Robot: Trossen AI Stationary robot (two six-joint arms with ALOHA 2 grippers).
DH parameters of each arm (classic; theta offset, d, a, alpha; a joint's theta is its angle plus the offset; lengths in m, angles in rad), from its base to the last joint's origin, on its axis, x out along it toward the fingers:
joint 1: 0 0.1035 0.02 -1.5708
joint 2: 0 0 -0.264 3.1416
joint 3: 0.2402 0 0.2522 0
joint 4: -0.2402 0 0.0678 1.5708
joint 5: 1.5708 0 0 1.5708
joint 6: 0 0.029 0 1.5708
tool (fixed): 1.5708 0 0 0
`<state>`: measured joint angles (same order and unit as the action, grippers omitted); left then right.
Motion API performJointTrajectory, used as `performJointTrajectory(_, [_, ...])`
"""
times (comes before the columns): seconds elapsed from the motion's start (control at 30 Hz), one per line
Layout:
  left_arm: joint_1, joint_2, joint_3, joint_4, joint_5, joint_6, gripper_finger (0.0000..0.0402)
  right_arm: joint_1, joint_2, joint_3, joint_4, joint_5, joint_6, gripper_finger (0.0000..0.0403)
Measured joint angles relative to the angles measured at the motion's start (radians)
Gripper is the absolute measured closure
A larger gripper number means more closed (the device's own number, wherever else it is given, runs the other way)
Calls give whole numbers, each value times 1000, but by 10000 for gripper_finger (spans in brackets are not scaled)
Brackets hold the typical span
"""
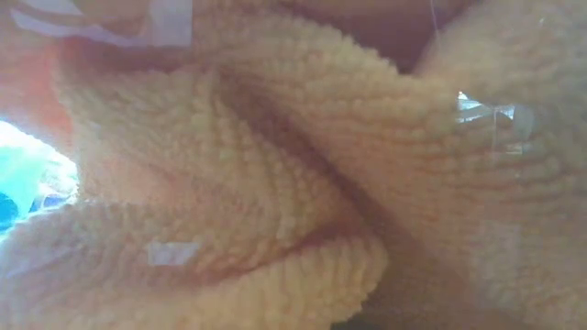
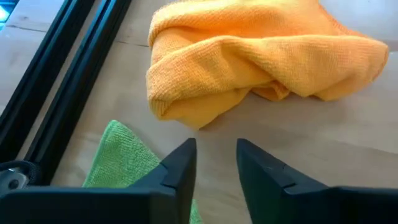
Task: Sort microfiber towel by color & place in baskets
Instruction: Put the orange microfiber towel into the right transparent bin
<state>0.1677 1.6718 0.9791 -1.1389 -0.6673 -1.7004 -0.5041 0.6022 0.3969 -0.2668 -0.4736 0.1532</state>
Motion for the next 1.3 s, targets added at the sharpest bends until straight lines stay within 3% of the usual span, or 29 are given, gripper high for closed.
performJointTrajectory(0.37, [87, 0, -1, -6, -47, 16, 217, 0, 0, 0, -4, -2, 4, 403])
performJointTrajectory(0.67, [144, 0, -142, 237, 114, -17, 214, 0, 0, 0, -4, -1, 30, 403])
performJointTrajectory(0.8, [137, 0, -171, 274, 105, -19, 234, 0, 0, 0, -4, -1, 30, 403])
performJointTrajectory(0.97, [141, 0, -175, 274, 10, -41, 279, 0, 0, 0, -4, -1, 30, 403])
performJointTrajectory(1.17, [169, 0, -175, 281, -68, -20, 304, 0, 0, 0, -4, -1, 33, 403])
performJointTrajectory(1.3, [166, -1, -175, 327, -78, 57, 356, 0, 0, 0, -4, -1, 33, 403])
